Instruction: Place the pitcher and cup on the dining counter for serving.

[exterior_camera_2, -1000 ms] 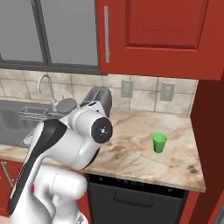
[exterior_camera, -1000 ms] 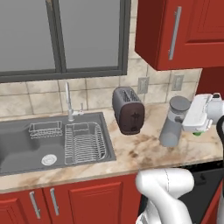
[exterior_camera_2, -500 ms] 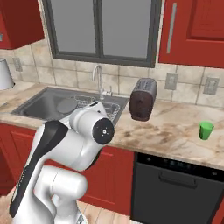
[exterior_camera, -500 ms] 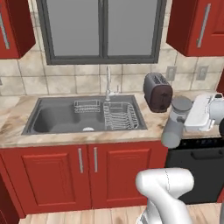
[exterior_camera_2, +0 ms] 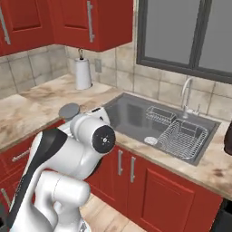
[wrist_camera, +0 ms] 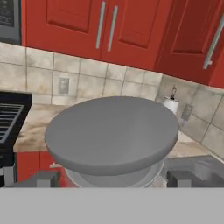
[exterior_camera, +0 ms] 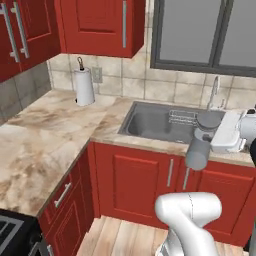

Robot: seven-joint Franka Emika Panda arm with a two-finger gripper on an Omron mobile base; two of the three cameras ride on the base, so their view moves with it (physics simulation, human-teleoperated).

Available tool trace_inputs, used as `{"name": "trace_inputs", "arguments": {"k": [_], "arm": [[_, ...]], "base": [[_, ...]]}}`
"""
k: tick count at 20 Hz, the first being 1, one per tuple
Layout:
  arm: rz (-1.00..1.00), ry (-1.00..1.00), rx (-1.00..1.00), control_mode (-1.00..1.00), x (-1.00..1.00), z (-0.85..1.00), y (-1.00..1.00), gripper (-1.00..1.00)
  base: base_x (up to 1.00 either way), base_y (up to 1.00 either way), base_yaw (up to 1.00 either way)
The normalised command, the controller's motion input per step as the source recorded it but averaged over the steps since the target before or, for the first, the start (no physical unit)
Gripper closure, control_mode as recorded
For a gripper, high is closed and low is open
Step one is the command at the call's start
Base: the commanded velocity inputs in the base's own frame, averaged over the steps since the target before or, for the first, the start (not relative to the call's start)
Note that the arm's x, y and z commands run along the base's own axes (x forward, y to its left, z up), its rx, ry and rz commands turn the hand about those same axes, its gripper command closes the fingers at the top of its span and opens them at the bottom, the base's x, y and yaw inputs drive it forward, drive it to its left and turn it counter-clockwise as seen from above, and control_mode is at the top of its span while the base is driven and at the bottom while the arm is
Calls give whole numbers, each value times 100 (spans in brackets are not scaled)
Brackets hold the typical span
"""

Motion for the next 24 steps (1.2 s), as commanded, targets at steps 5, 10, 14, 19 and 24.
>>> {"name": "trace_inputs", "arguments": {"k": [5,10,14,19,24], "arm": [[0,0,0,100,0,0,0,100],[0,0,0,100,0,0,0,100],[0,0,0,100,0,0,0,100],[0,0,0,100,0,0,0,100],[0,0,0,100,0,0,0,100]], "base": [[-8,13,71],[-37,0,69],[-30,20,69],[-39,36,76],[-50,40,81]]}}
